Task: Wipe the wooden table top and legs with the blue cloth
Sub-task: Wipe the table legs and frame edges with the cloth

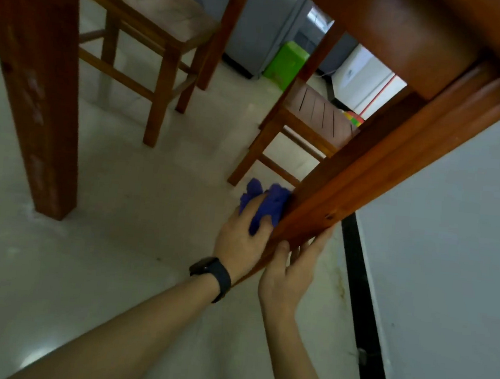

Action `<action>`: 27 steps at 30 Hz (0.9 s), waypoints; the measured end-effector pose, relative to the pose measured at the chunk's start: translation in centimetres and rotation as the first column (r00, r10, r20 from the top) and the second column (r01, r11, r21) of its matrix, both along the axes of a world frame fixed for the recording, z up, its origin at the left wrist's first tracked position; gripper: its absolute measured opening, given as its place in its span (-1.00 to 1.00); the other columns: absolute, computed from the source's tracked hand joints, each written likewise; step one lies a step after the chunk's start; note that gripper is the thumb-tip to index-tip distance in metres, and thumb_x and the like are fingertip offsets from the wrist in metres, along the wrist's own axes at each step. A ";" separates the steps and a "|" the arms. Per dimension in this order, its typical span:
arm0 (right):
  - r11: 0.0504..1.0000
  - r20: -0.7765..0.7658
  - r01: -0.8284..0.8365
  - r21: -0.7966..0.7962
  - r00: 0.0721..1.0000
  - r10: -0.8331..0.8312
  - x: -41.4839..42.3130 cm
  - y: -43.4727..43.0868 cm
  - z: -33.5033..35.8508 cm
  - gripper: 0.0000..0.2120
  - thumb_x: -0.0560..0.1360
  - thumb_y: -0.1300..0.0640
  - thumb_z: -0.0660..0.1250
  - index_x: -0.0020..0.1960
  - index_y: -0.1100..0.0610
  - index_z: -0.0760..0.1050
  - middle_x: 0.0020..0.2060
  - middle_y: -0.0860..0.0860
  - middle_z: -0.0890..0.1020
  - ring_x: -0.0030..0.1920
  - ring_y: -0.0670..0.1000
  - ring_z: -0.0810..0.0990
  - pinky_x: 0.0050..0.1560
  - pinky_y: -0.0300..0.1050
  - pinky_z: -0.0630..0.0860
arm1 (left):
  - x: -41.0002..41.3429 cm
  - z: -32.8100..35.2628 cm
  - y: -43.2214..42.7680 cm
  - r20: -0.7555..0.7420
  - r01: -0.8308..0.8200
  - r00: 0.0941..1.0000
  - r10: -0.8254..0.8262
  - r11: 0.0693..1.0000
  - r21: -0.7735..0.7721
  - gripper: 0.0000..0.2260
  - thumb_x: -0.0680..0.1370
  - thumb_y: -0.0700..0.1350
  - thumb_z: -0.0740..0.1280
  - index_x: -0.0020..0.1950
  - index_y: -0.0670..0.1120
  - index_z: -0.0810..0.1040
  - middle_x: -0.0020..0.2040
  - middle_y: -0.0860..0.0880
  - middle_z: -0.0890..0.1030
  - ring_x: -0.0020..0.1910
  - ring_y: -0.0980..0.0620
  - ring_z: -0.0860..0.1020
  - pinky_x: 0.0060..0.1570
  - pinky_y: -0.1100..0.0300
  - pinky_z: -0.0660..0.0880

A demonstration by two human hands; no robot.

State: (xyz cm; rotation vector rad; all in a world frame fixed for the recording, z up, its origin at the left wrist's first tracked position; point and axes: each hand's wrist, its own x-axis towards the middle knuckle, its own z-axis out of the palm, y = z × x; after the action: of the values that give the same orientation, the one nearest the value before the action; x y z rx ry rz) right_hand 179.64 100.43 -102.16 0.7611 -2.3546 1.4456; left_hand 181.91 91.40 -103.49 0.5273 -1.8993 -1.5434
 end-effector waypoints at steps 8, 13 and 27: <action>0.997 0.027 0.020 0.070 0.999 -0.022 0.1 -0.5 -2.3 -0.12 0.61 0.17 0.22 0.51 -0.27 -0.39 0.56 -0.23 -0.01 0.52 -0.06 0.16 0.48 0.11 0.25 | 3.1 -13.1 -5.4 0.507 0.058 0.814 -0.284 0.908 0.415 -0.70 0.67 0.00 0.15 0.37 -0.07 0.41 0.06 -0.06 0.59 -0.10 -0.02 0.55 0.07 0.02 0.52; 0.997 0.064 -0.003 0.082 0.998 -0.002 0.1 -0.3 -5.1 -0.15 0.63 0.08 0.21 0.52 -0.22 -0.43 0.54 -0.24 0.06 0.42 -0.16 0.30 0.40 -0.03 0.33 | -0.4 -8.9 -5.1 0.336 -0.271 0.927 0.166 0.916 0.297 -0.63 0.67 0.07 0.11 0.48 0.14 0.27 0.14 0.05 0.49 0.02 -0.02 0.51 0.00 0.06 0.46; 0.987 0.116 0.011 0.160 0.993 -0.030 0.0 -0.4 -9.1 -0.12 0.58 -0.10 0.23 0.43 -0.37 -0.48 0.53 -0.15 0.06 0.43 -0.10 0.25 0.39 -0.09 0.29 | 2.0 -17.6 -6.2 0.584 -0.147 0.797 -0.155 0.887 0.437 -0.73 0.67 0.02 0.13 0.34 0.01 0.42 0.18 -0.11 0.60 0.07 -0.11 0.57 0.15 0.02 0.50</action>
State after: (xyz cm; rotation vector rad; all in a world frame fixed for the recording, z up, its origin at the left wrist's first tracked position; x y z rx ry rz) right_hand 179.61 100.06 -111.29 0.7054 -2.5846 1.3399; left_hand 183.88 85.22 -121.12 1.3831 -1.9438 -2.0143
